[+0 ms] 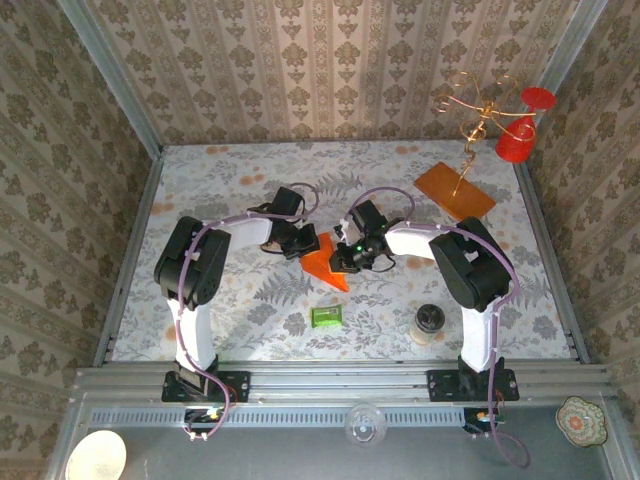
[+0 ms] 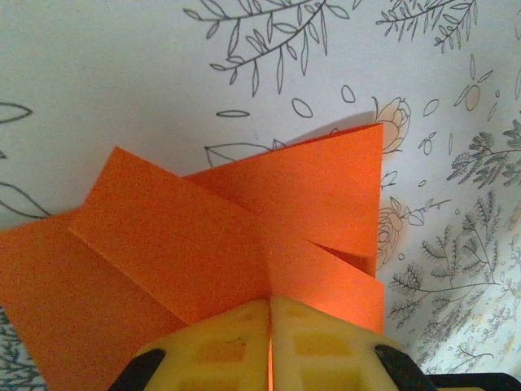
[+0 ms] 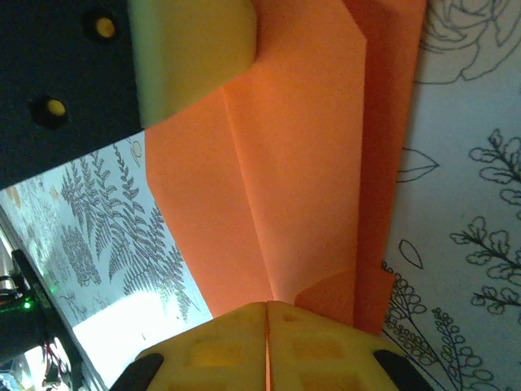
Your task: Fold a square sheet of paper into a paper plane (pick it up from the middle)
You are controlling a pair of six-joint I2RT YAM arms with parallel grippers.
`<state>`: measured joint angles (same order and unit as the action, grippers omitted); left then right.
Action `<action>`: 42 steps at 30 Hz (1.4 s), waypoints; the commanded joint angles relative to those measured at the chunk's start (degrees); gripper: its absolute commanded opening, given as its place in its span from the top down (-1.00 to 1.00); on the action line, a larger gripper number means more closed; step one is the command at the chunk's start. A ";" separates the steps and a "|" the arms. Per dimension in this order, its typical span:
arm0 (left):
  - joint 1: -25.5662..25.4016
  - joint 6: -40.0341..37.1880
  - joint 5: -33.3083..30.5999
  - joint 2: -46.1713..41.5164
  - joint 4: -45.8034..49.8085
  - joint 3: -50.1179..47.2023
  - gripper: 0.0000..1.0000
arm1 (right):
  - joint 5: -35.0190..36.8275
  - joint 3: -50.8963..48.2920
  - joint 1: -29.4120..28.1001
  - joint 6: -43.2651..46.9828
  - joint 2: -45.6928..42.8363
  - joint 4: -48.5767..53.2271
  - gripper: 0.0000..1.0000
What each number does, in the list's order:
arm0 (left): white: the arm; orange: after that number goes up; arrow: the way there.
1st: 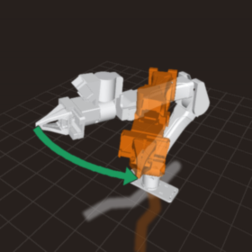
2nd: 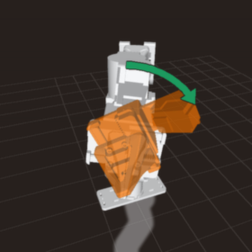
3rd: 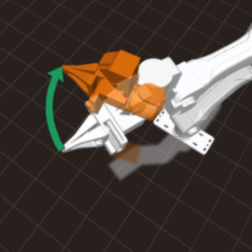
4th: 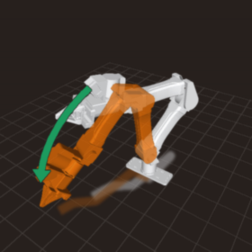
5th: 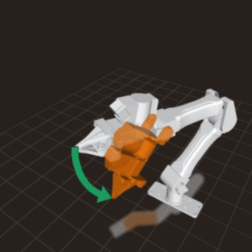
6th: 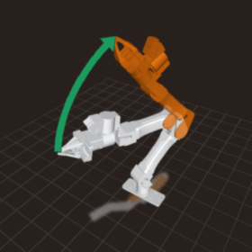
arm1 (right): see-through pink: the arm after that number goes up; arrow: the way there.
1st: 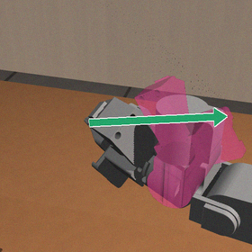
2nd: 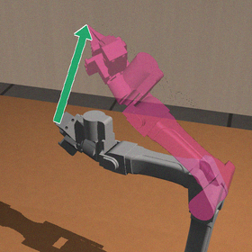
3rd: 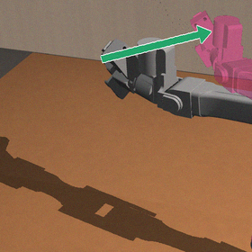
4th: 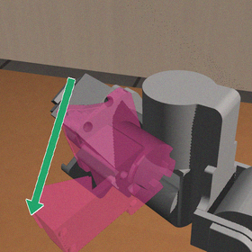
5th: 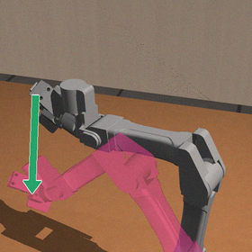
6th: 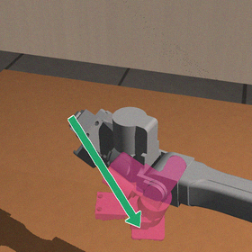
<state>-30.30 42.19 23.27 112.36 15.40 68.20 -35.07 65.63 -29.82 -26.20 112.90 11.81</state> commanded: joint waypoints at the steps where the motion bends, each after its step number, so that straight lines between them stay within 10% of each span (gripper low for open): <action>1: -0.54 -1.90 -3.93 2.85 5.58 0.67 0.80 | 0.99 2.67 0.12 -1.89 1.88 0.54 0.79; 42: -0.81 -1.07 -5.87 3.88 7.05 -0.13 0.81 | -0.57 -11.38 0.54 0.39 -13.83 0.18 0.82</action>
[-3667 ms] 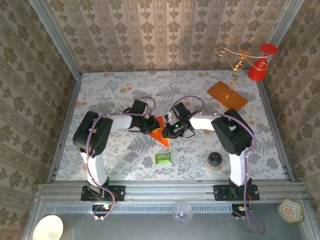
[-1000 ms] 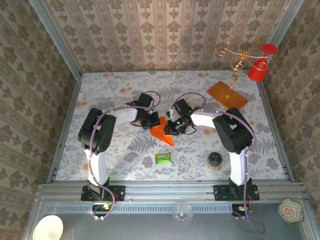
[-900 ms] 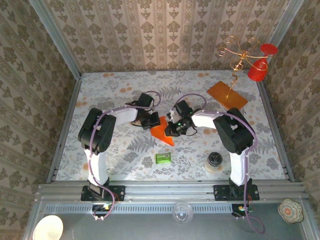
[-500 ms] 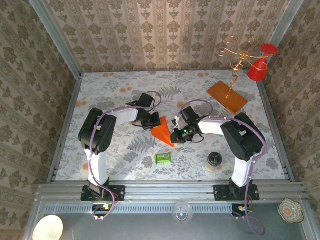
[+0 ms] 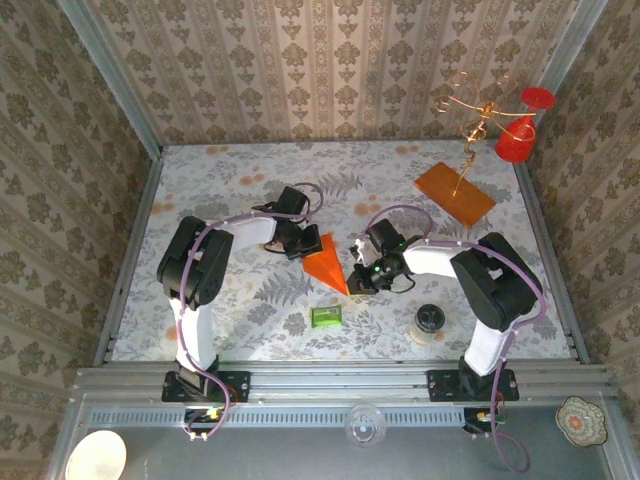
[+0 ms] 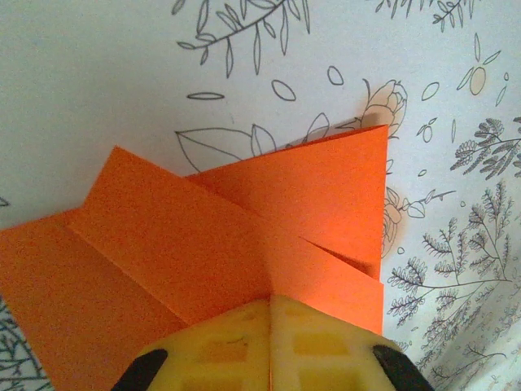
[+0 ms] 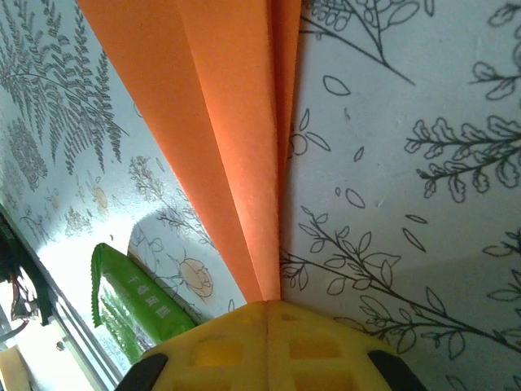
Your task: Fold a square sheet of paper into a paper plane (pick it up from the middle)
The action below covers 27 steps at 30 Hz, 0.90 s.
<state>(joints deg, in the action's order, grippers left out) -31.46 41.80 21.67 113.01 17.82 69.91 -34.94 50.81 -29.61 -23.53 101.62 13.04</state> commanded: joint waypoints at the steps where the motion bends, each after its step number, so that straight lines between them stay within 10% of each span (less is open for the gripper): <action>1: 0.35 -0.72 -4.18 3.18 4.55 -1.88 0.81 | -0.95 4.69 0.25 -3.05 -2.42 -2.07 0.81; 14: 0.01 -0.52 -3.09 3.70 3.86 -1.77 0.81 | 0.92 18.79 -1.32 -3.33 11.83 0.95 0.84; 27: 0.17 -0.74 -3.04 3.93 4.13 -1.99 0.82 | 1.36 8.92 -1.60 -1.80 8.83 2.74 0.85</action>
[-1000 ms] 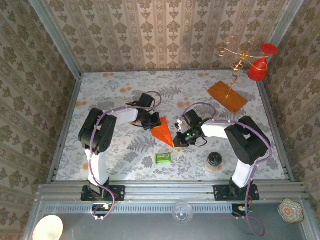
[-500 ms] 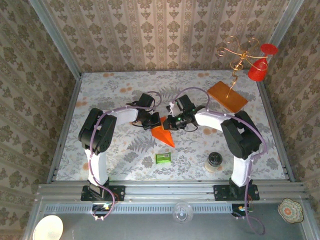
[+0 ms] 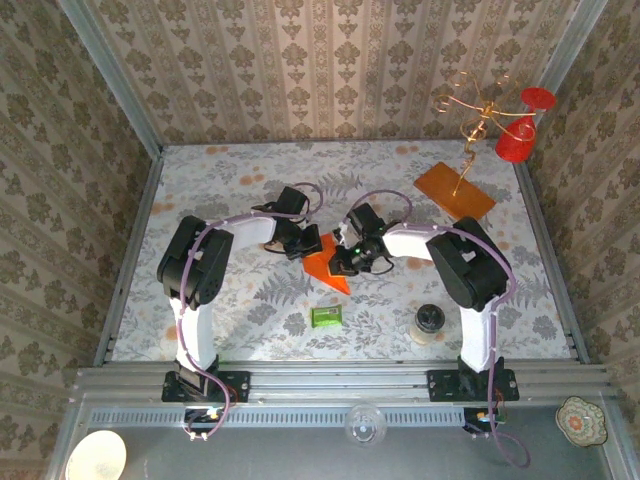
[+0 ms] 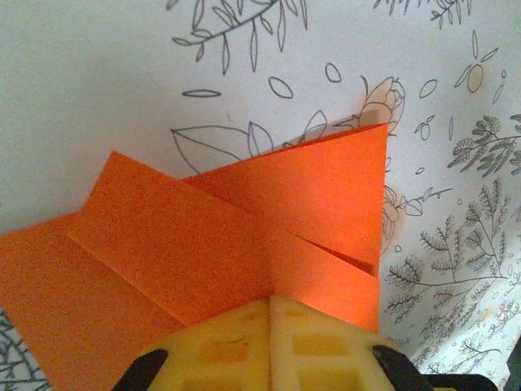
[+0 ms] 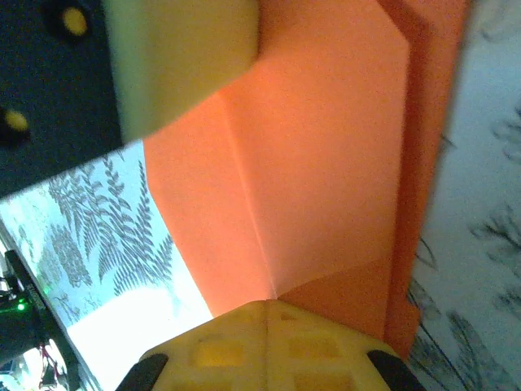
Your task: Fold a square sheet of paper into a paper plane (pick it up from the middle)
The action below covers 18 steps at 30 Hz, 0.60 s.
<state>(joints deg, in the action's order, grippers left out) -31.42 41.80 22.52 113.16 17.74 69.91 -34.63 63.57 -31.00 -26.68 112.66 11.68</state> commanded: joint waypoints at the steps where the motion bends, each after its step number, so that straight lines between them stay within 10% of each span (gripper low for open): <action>1: 0.13 -0.77 -3.89 3.81 4.15 -2.00 0.82 | 1.06 -5.28 -0.11 1.39 -3.23 4.05 0.85; 18: -0.03 -0.97 0.58 -0.10 1.08 -0.69 0.72 | 3.48 -16.25 3.81 -0.22 -19.66 -0.61 0.60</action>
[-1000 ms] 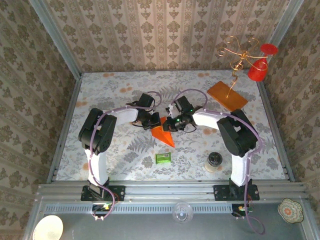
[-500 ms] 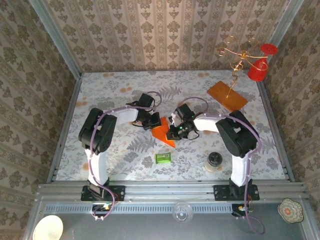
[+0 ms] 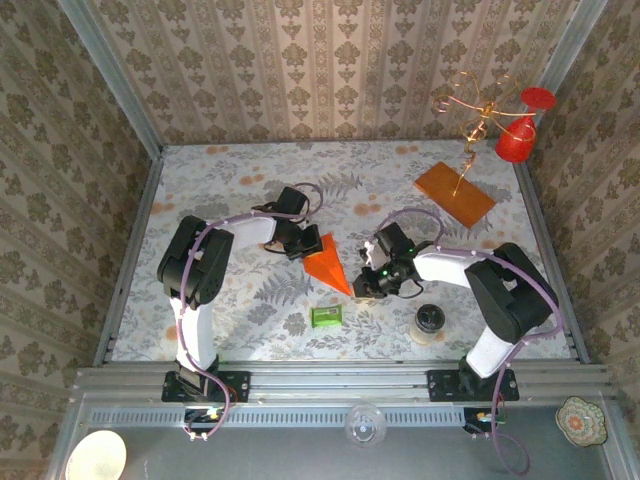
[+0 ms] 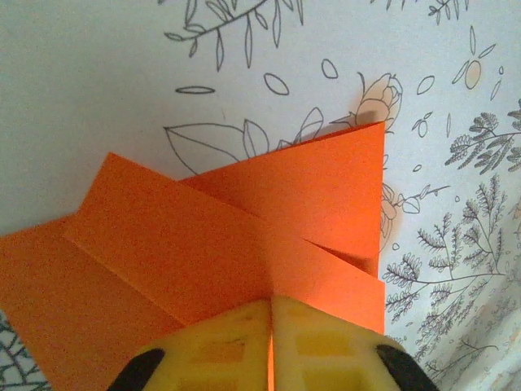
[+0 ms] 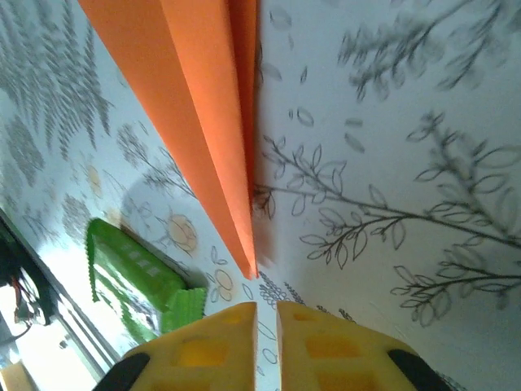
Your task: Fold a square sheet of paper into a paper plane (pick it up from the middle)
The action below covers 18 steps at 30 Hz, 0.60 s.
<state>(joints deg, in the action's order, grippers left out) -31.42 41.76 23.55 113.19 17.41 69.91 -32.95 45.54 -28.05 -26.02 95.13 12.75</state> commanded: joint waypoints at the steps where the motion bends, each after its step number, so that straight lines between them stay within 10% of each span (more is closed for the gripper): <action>1: -0.05 -0.59 0.34 -1.09 0.59 -0.28 0.68 | 1.94 2.76 1.02 -1.34 -1.95 -2.70 0.57; 18: 4.94 8.81 -0.27 -17.01 -12.38 -14.71 0.03 | -2.50 20.23 1.25 -2.00 16.36 -5.66 0.26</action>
<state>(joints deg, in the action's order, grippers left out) -26.79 48.18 23.79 97.32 6.74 57.71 -32.42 63.66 -26.98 -28.97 109.86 6.11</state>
